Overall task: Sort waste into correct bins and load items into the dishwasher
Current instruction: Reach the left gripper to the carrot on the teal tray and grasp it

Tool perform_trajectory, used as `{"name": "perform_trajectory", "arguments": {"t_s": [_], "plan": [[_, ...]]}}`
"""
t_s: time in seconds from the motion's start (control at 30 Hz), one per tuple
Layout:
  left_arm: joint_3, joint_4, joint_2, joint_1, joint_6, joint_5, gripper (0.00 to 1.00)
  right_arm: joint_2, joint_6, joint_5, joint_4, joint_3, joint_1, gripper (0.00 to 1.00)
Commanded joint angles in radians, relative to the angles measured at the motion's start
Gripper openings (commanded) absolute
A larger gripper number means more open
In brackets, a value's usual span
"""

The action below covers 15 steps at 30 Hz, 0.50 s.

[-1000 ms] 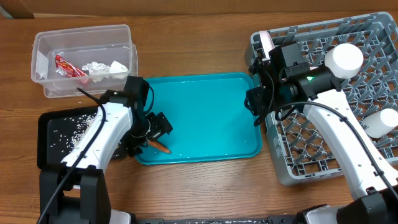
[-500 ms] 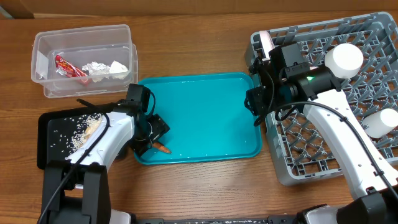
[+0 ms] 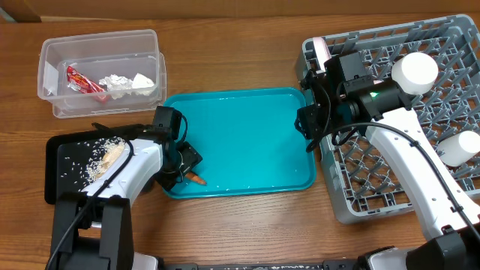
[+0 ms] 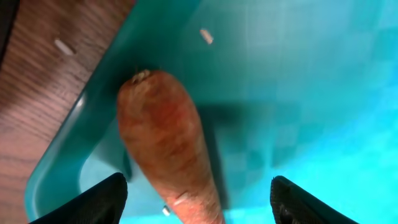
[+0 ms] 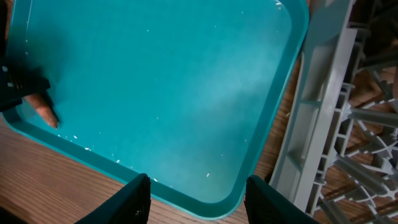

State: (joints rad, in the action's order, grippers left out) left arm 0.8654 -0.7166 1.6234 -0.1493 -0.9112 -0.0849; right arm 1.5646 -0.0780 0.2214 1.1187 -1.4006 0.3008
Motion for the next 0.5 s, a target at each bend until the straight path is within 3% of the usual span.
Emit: {"name": "perform_trajectory", "arguments": {"t_s": [0.0, 0.13, 0.47], "plan": [[-0.011, 0.011, -0.008, -0.003, -0.012, 0.022, 0.72, 0.0, 0.008, 0.004, 0.0, 0.001, 0.001, 0.51], [-0.011, 0.011, -0.008, -0.005, -0.01, 0.025, 0.59, 0.0, 0.008, 0.004, 0.003, 0.001, 0.001, 0.51], [-0.014, 0.011, -0.007, -0.008, -0.01, 0.067, 0.58, 0.0, 0.008, 0.004, 0.006, 0.001, 0.001, 0.51]]}}
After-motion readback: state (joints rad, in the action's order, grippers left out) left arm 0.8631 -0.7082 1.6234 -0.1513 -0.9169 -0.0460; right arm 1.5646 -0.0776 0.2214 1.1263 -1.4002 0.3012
